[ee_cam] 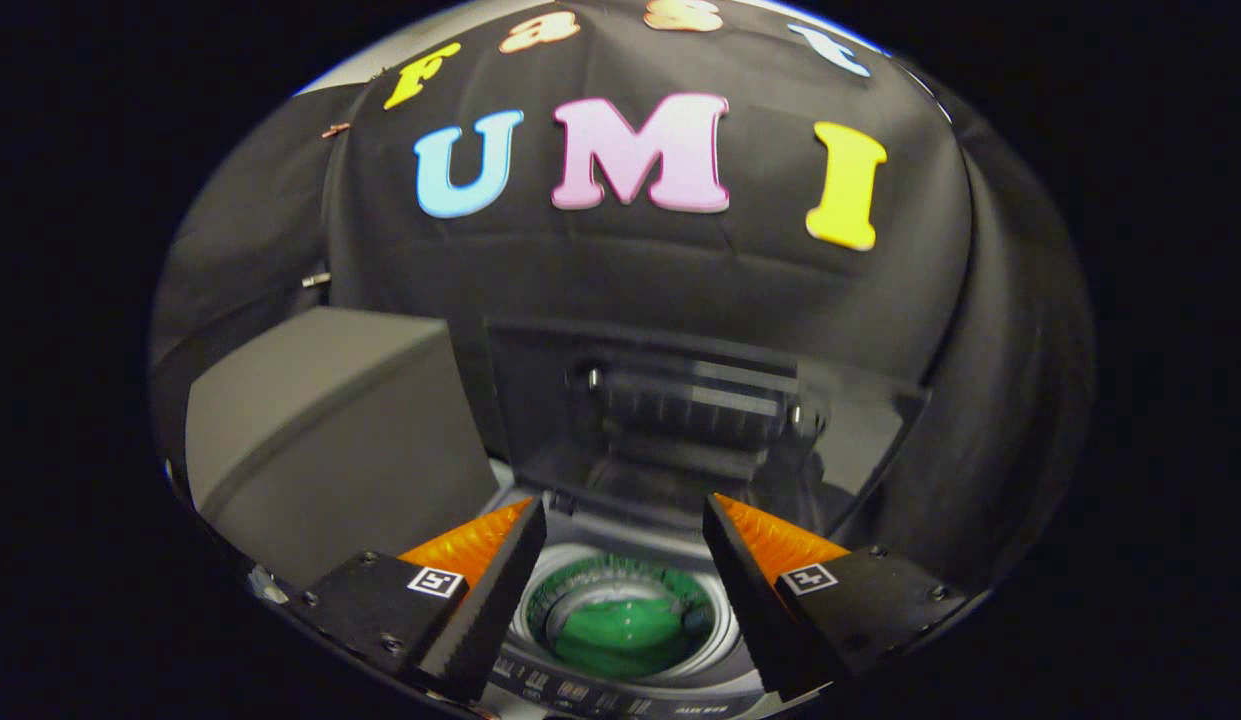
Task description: Put the clothes into the washing machine and then close the washing machine lid.
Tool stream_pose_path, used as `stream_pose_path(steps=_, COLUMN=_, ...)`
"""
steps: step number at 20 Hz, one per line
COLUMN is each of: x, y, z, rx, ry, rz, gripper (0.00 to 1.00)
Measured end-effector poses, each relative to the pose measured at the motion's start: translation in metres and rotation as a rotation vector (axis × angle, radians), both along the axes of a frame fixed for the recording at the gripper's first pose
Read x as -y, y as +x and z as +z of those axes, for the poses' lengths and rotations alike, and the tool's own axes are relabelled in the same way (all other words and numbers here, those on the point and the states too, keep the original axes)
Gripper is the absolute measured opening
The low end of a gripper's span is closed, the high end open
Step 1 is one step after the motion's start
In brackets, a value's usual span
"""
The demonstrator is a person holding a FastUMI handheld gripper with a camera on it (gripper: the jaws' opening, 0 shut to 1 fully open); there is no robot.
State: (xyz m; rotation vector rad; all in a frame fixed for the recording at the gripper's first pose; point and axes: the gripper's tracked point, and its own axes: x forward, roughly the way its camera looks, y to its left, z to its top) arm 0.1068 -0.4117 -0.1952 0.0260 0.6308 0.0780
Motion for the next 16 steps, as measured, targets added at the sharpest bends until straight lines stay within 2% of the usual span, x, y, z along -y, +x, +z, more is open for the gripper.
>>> stream_pose_path(steps=3, x=0.027, y=0.072, z=0.022, rx=0.078, ry=-0.017, rz=-0.056, gripper=0.99)
stream_pose_path(steps=5, x=0.046, y=0.107, z=0.01, rx=0.054, ry=-0.008, rz=-0.131, gripper=0.99)
stream_pose_path(steps=6, x=0.053, y=0.114, z=-0.008, rx=-0.001, ry=-0.01, rz=-0.168, gripper=0.99)
stream_pose_path(steps=7, x=0.055, y=0.113, z=-0.021, rx=-0.053, ry=0.027, rz=-0.189, gripper=0.99)
stream_pose_path(steps=9, x=0.053, y=0.122, z=-0.024, rx=-0.064, ry=0.102, rz=-0.25, gripper=1.0)
stream_pose_path(steps=11, x=0.057, y=0.116, z=-0.022, rx=-0.068, ry=0.057, rz=-0.223, gripper=1.0)
stream_pose_path(steps=16, x=0.058, y=0.114, z=-0.022, rx=-0.055, ry=0.058, rz=-0.225, gripper=1.0)
